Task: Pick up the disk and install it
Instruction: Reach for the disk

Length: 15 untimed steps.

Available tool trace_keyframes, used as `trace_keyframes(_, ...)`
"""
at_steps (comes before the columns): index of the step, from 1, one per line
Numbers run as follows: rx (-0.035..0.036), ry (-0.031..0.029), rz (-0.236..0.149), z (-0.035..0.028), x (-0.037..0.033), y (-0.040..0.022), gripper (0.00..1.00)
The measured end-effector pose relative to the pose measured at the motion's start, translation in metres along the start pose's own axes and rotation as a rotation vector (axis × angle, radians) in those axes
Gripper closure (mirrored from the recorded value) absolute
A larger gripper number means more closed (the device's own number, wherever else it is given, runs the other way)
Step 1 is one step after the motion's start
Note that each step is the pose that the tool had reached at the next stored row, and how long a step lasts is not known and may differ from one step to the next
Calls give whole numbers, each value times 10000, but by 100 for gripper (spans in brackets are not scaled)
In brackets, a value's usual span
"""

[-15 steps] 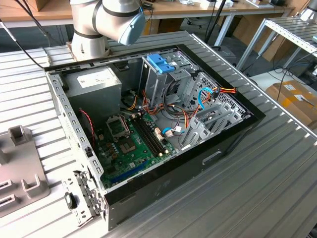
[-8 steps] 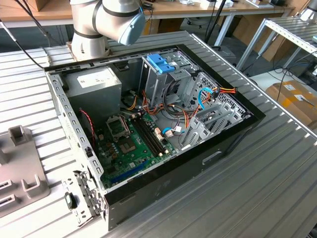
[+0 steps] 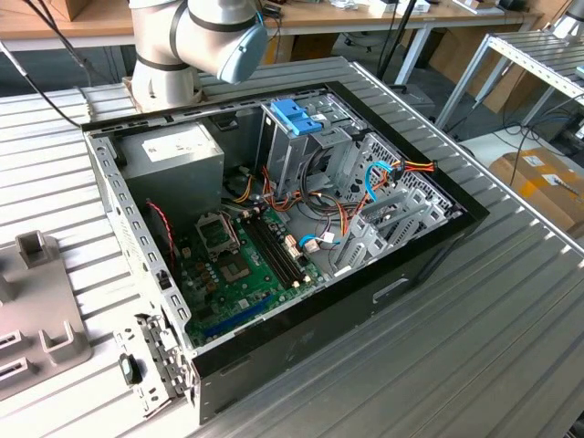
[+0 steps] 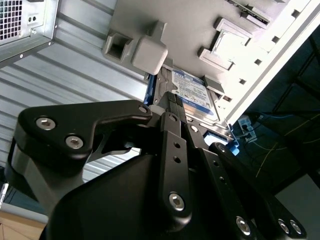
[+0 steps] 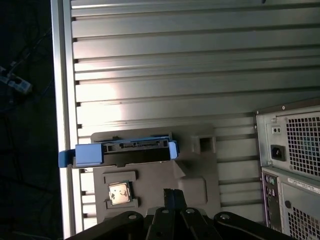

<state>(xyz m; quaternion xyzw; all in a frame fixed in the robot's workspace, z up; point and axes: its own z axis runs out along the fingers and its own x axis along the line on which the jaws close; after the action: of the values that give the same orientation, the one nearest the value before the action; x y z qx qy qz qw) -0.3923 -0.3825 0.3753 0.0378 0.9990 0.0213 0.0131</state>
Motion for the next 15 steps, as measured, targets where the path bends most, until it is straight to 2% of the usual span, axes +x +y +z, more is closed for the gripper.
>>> trace_keyframes(15,0,-1,1,0,35,-3,89)
